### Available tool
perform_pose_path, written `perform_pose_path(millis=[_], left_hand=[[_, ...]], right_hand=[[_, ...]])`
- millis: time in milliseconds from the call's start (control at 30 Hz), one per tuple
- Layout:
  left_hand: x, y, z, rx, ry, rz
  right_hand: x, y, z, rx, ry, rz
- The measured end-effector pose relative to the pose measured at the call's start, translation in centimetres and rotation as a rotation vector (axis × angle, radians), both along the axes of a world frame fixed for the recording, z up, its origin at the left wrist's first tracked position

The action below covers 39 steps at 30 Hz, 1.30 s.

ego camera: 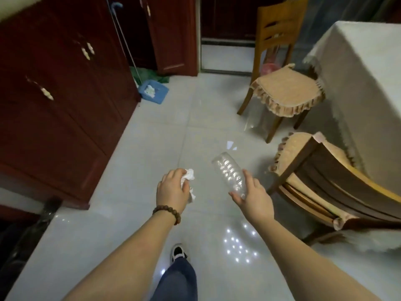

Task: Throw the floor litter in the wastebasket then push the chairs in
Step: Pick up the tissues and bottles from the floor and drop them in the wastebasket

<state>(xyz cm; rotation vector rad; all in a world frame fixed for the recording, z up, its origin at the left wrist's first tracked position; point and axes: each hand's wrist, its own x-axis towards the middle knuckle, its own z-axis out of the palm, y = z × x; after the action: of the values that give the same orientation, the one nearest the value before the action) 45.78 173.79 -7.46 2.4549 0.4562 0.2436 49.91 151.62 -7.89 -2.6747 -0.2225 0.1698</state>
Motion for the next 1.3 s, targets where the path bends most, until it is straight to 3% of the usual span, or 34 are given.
perform_pose_path(millis=[167, 400, 700, 933, 1300], left_hand=[[8.5, 9.1, 1.5, 0.012, 0.021, -0.001], [20.6, 15.3, 2.1, 0.010, 0.020, -0.049], [43.5, 19.0, -0.1, 0.018, 0.041, -0.116], [64.8, 19.8, 2.8, 0.029, 0.045, -0.150], [90.9, 22.7, 1.6, 0.042, 0.049, -0.229]], right_hand=[[8.6, 8.6, 1.3, 0.011, -0.015, 0.000], [20.5, 13.9, 2.0, -0.019, -0.013, -0.057], [42.1, 17.8, -0.5, -0.013, -0.003, -0.107], [61.7, 19.5, 1.0, -0.006, 0.011, -0.145], [86.2, 22.8, 0.3, -0.014, 0.001, -0.232]])
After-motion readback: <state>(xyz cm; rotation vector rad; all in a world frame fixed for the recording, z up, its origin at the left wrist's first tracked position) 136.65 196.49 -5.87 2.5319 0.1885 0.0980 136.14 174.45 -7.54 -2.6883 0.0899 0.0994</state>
